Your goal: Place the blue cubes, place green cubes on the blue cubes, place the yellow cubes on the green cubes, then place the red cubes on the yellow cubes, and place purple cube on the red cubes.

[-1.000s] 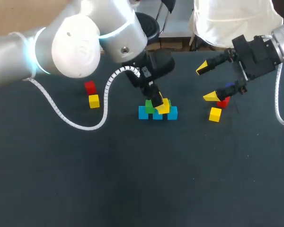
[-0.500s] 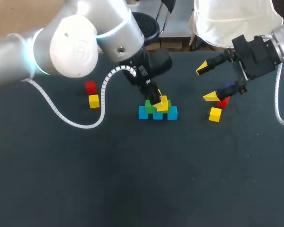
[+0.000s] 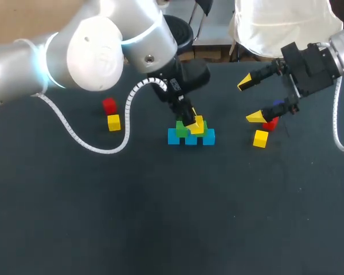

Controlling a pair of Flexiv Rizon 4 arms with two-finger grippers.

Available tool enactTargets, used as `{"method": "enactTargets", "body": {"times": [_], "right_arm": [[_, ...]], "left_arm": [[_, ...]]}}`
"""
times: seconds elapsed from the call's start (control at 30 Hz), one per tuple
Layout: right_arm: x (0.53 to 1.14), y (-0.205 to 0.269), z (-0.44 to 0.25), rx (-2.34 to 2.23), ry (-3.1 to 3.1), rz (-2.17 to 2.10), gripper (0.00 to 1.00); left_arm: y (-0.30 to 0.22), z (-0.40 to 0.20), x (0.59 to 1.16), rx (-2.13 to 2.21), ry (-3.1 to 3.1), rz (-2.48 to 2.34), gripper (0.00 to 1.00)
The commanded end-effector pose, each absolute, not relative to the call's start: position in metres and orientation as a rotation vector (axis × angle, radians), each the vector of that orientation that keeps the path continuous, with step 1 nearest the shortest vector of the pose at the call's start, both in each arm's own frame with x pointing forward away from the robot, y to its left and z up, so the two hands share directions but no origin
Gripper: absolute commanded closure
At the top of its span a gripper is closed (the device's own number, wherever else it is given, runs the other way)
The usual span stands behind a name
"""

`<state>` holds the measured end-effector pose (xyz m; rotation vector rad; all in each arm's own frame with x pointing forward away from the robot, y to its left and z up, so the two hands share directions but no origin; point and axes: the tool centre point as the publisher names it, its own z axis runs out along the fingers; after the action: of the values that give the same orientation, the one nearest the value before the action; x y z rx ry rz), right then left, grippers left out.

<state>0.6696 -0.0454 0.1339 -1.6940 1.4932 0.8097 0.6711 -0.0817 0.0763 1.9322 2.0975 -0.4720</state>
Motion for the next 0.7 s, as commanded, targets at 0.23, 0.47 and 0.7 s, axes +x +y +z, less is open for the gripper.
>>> {"method": "enactTargets", "body": {"times": [0.23,0.47,0.7], "right_arm": [[0.6697,-0.0455,0.1341,-1.694,1.494,0.81,0.0],[0.6697,-0.0455,0.1341,-1.694,1.494,0.81,0.0],[0.6697,-0.0455,0.1341,-1.694,1.494,0.81,0.0]], "left_arm": [[-0.0783,0.0755,0.675,1.938,2.094,-0.47,1.0],[-0.0777,0.074,0.6747,1.937,2.098,-0.469,1.0],[-0.0783,0.0712,0.6745,1.94,2.099,-0.469,1.0]]}}
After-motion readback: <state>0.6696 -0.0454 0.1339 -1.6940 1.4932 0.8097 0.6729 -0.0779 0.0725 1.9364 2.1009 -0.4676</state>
